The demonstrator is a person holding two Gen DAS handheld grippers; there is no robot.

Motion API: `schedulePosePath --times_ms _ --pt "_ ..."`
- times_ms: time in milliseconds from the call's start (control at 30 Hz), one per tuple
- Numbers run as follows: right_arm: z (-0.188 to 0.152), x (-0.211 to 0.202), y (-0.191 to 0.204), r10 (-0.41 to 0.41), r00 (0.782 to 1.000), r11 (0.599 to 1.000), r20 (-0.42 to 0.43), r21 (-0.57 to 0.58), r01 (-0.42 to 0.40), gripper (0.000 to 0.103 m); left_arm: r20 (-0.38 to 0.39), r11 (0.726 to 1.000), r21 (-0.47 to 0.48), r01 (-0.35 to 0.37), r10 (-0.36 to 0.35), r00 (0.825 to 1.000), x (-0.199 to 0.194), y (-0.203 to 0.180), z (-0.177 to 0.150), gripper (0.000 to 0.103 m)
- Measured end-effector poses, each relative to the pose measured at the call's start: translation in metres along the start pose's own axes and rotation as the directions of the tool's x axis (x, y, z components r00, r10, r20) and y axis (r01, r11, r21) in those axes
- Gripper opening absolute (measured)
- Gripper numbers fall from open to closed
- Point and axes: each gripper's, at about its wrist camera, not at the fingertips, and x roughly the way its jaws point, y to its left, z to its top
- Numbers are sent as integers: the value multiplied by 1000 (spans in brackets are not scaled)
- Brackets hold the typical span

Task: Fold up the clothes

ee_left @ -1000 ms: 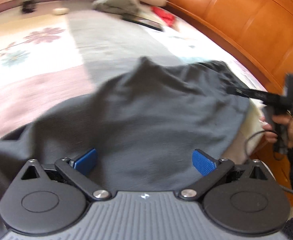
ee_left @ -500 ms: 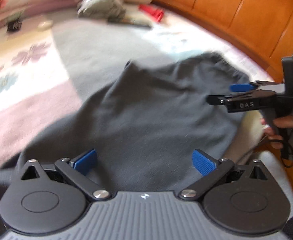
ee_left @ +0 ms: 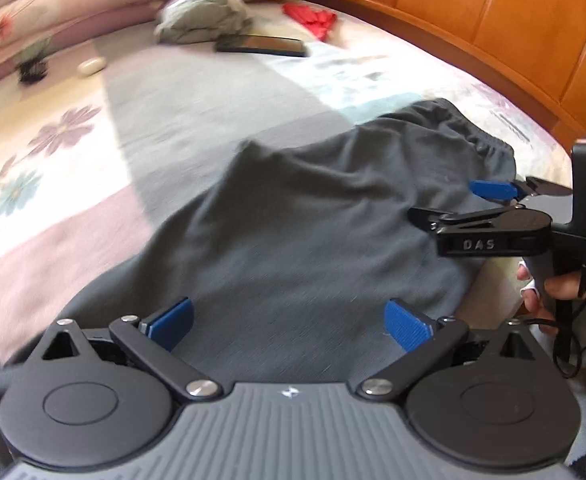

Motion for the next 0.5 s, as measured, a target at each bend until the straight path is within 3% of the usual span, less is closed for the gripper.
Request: schedulePosePath --times_ms 367,500 --pt "-5 -6 -6 57 998 998 26 -30 -56 103 -78 998 -21 -65 63 995 12 -22 -3 102" --pt "-1 -18 -15 104 994 993 14 46 -105 103 -90 998 -27 -64 61 994 19 -25 -6 102"
